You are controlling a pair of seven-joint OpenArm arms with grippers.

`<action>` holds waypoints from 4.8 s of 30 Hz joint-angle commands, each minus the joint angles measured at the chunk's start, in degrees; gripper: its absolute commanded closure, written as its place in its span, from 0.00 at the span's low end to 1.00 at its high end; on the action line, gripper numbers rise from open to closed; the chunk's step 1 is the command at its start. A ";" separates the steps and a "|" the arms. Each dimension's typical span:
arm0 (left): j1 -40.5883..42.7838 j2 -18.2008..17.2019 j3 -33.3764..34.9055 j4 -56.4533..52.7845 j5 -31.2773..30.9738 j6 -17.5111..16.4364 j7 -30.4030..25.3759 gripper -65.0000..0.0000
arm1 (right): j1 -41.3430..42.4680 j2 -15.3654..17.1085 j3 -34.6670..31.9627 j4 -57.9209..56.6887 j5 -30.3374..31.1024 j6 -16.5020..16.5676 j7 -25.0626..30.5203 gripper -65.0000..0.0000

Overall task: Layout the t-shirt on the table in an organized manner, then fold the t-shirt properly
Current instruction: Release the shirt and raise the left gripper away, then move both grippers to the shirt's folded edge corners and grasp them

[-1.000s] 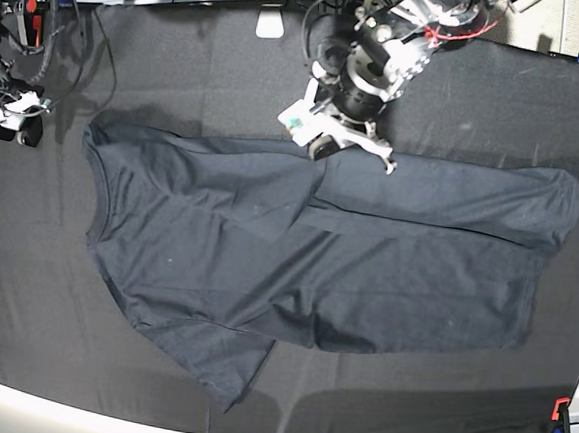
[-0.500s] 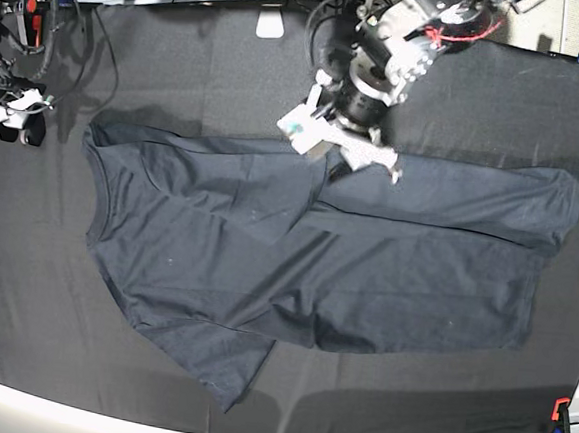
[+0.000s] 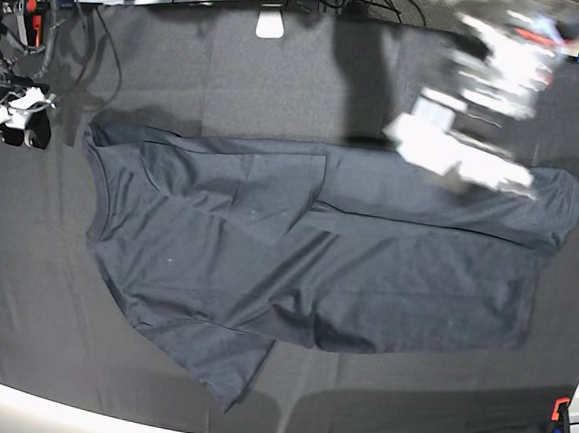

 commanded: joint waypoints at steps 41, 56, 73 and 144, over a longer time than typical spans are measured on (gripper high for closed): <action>-3.34 -8.02 -4.17 -27.58 -4.24 -7.02 -18.32 0.62 | 0.26 1.11 0.31 0.87 1.07 0.96 -0.72 0.59; -3.50 -7.19 -4.20 -27.58 -7.23 -6.97 -18.69 1.00 | -9.64 1.66 0.31 13.70 4.37 2.81 -0.96 0.59; -8.22 -8.59 -4.20 -27.56 -10.27 -6.84 -20.06 1.00 | -24.48 6.36 -8.22 26.88 -17.25 2.81 4.72 0.65; -9.18 -8.57 -4.20 -27.56 -10.23 -6.82 -18.58 1.00 | 3.48 9.68 -66.07 -12.85 -74.25 -22.05 19.67 0.77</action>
